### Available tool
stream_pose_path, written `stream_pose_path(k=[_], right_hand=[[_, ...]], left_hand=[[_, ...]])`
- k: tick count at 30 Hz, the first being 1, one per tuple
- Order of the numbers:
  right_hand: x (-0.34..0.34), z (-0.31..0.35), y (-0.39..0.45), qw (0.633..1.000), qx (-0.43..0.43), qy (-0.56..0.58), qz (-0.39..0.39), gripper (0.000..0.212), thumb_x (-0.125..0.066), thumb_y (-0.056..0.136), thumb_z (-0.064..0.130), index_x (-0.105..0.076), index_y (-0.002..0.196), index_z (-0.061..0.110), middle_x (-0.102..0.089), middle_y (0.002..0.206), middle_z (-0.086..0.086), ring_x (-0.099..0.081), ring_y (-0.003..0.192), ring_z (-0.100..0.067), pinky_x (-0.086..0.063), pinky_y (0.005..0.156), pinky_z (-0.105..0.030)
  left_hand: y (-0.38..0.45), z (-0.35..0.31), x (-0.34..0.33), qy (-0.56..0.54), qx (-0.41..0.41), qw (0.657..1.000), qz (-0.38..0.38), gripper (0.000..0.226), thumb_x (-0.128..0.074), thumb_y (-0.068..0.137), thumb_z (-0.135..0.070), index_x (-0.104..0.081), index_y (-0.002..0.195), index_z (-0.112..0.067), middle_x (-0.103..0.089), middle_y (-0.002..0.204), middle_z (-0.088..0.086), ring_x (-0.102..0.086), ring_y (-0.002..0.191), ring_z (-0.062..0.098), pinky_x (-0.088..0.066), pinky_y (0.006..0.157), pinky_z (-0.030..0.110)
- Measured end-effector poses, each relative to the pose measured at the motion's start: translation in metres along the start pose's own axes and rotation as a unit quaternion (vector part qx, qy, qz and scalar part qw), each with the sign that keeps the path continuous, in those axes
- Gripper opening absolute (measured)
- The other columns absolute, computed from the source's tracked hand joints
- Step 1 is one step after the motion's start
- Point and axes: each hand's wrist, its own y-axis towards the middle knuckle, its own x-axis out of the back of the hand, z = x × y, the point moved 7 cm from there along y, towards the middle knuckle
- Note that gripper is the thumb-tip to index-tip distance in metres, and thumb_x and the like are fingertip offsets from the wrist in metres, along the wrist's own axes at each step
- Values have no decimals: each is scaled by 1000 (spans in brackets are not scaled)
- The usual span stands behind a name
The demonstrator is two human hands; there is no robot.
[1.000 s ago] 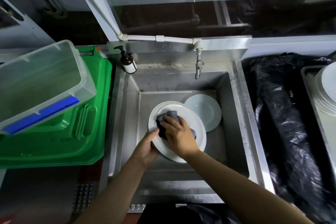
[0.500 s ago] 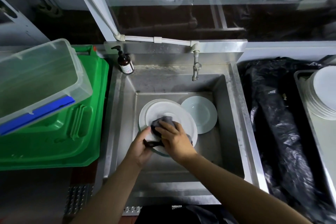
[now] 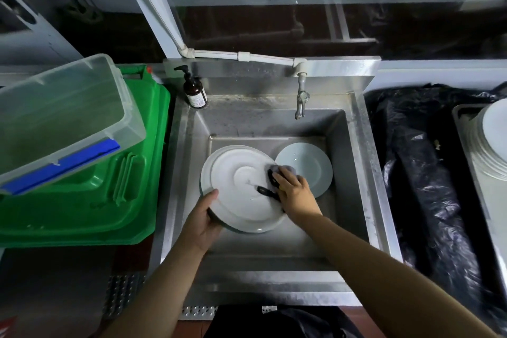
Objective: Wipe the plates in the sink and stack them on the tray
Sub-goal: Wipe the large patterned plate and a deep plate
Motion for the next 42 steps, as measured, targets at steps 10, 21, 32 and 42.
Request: stream_pose_path(k=[10,21,32,42], right_hand=[[-8,74,-69,986,151,6,-68,43,-52,98,22,-56,139,14,-48,150,-8,-45,127,-45,-41,109,-54],[1,27,-64,958,280,-59,-8,58,-60,91,27,-47,147,25,-33,160,4,-46,131,-41,-43,103,-54],[15,17,-4,996,-24,9,87,45,-47,93,14,-61,132,31,-58,137,7,-53,118,-33,-43,102,-38],[47,-5,14,935,-297,185,60,31,-53,97,38,-67,105,12,-68,102,-12,-61,97,-35,-45,74,-34]], left_hand=[[28,10,-11,-24,32,999,-14,48,-54,102,-23,-50,146,-4,-62,138,22,-57,130,40,-42,111,59],[20,-2,14,7,40,999,-21,47,-65,90,-21,-61,135,-9,-70,128,15,-70,113,31,-58,93,51],[12,-26,-14,310,9,948,71,40,-72,89,-7,-63,127,-14,-72,120,15,-67,111,36,-58,86,44],[16,14,-38,850,-188,466,159,57,-54,97,-20,-43,150,-36,-59,141,-5,-60,123,21,-50,101,32]])
